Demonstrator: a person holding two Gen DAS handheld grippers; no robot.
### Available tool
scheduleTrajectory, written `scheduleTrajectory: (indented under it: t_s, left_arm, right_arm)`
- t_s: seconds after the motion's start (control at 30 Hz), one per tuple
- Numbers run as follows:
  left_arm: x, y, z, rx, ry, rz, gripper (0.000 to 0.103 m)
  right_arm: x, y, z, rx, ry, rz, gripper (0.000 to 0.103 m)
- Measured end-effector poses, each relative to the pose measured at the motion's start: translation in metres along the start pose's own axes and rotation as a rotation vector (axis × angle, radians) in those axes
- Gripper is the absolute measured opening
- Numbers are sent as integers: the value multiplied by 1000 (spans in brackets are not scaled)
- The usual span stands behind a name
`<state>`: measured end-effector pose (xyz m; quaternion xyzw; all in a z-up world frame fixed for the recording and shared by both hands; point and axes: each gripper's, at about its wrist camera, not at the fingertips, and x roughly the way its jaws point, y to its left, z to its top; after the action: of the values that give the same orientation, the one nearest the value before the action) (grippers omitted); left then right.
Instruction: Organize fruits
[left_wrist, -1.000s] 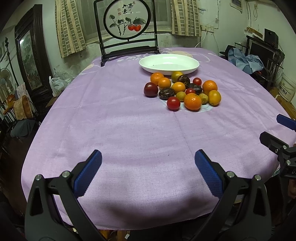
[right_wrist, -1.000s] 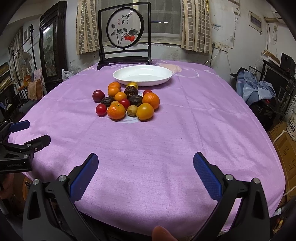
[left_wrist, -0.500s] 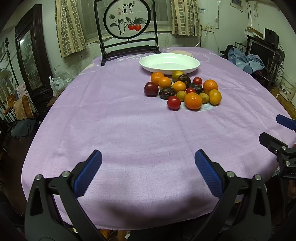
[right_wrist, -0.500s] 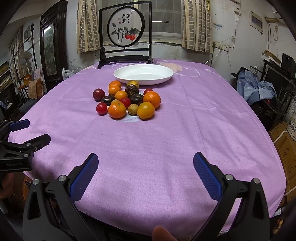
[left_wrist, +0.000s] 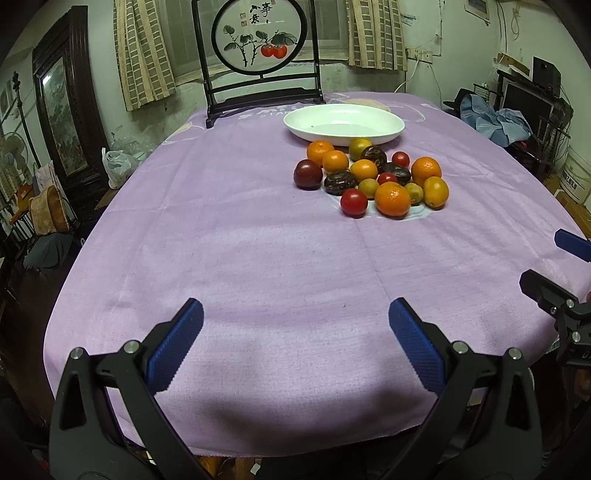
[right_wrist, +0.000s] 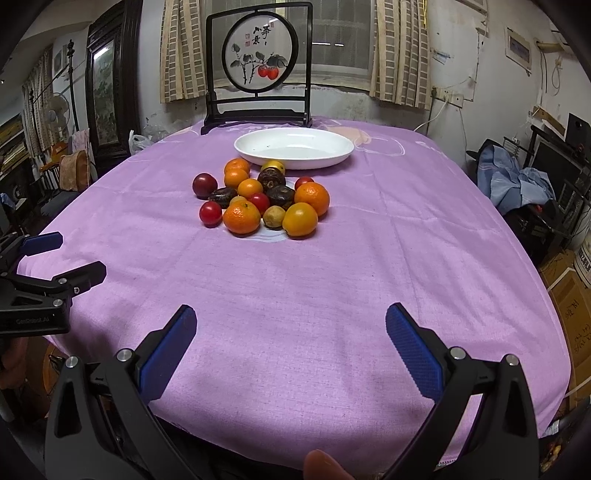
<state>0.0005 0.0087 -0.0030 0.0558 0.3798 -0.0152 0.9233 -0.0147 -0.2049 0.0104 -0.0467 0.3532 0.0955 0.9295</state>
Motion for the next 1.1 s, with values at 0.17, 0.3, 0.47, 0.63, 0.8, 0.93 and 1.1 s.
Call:
scheduleTrajectory:
  t_s: [0.17, 0.3, 0.47, 0.63, 0.8, 0.93, 1.1]
  left_arm:
    - [2, 0, -1, 2, 3, -2, 101]
    - [4, 0, -2, -1, 1, -12, 101]
    - [17, 4, 0, -4, 18, -14, 101]
    - [31, 22, 4, -43, 19, -63, 101]
    - [50, 43, 10, -96, 47, -142, 81]
    - [63, 46, 20, -89, 66, -175, 68]
    - [79, 40, 39, -79, 55, -251, 68]
  right_arm:
    - [4, 0, 0, 5, 8, -2, 102]
    - [8, 0, 3, 4, 9, -2, 102]
    - [18, 6, 12, -19, -2, 20, 102]
    - [43, 10, 30, -66, 21, 50, 87]
    - [78, 4, 50, -88, 78, 50, 70]
    - [105, -7, 63, -45, 130, 80, 61]
    - [133, -18, 72, 9, 186, 117, 59]
